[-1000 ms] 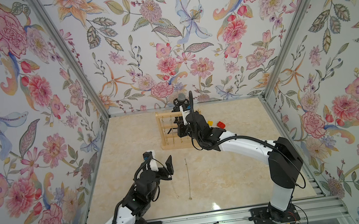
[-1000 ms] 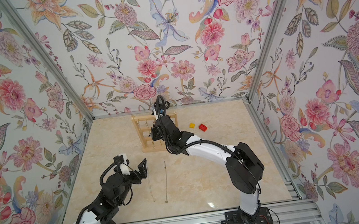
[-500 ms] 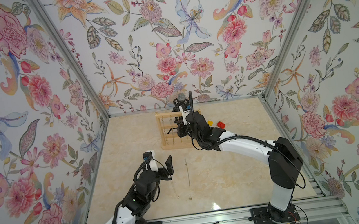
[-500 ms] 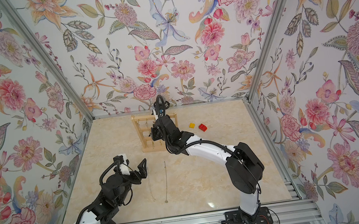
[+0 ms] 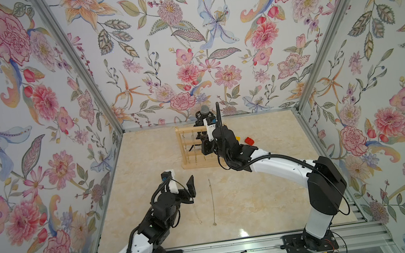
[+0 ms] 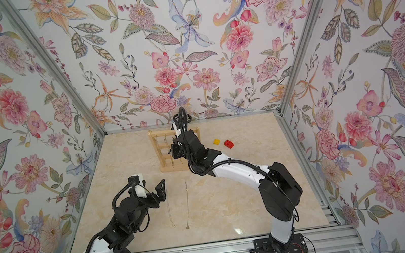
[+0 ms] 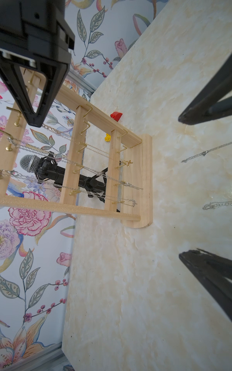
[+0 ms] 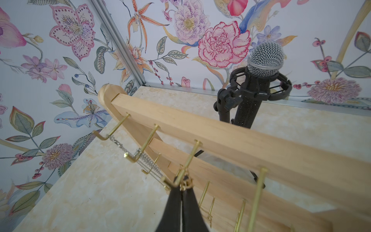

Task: Take the necklace off the jewelry display stand
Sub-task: Take off the necklace from the stand.

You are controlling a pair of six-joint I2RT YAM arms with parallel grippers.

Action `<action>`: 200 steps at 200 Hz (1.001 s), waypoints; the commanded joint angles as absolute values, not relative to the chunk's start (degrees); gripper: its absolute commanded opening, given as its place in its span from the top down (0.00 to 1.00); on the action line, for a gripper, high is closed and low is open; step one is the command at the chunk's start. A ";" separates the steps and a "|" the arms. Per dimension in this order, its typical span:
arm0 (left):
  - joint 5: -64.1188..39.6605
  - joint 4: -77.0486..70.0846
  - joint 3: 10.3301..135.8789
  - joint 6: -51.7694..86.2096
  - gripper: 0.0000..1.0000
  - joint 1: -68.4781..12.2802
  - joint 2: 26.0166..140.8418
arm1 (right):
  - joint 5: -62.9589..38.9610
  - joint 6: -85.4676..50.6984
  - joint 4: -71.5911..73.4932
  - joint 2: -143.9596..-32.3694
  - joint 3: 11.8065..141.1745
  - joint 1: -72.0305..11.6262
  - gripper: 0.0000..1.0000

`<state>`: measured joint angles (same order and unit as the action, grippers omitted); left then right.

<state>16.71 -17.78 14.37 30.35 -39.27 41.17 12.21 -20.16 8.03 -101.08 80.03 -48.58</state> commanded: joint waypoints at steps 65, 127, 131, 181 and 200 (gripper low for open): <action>16.43 -18.94 13.97 28.83 0.01 -38.85 41.22 | 10.55 -17.92 9.98 -97.33 77.79 -48.47 1.00; 16.32 -18.97 14.06 28.74 0.01 -38.84 41.47 | 8.97 -17.38 10.05 -96.77 78.15 -48.41 1.00; 16.31 -18.92 14.06 28.78 0.01 -38.85 41.44 | 8.89 -17.40 10.10 -96.77 78.18 -48.33 1.00; 16.27 -18.96 14.06 28.74 0.01 -38.83 41.48 | 8.13 -17.31 10.28 -96.15 78.14 -48.29 1.00; 16.32 -18.98 14.07 28.74 0.01 -38.84 41.48 | 7.87 -17.22 10.28 -96.01 78.35 -48.24 1.00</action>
<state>16.71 -18.13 14.37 29.74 -39.27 41.25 8.56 -18.33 8.80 -98.17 78.17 -48.56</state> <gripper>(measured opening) 0.989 0.051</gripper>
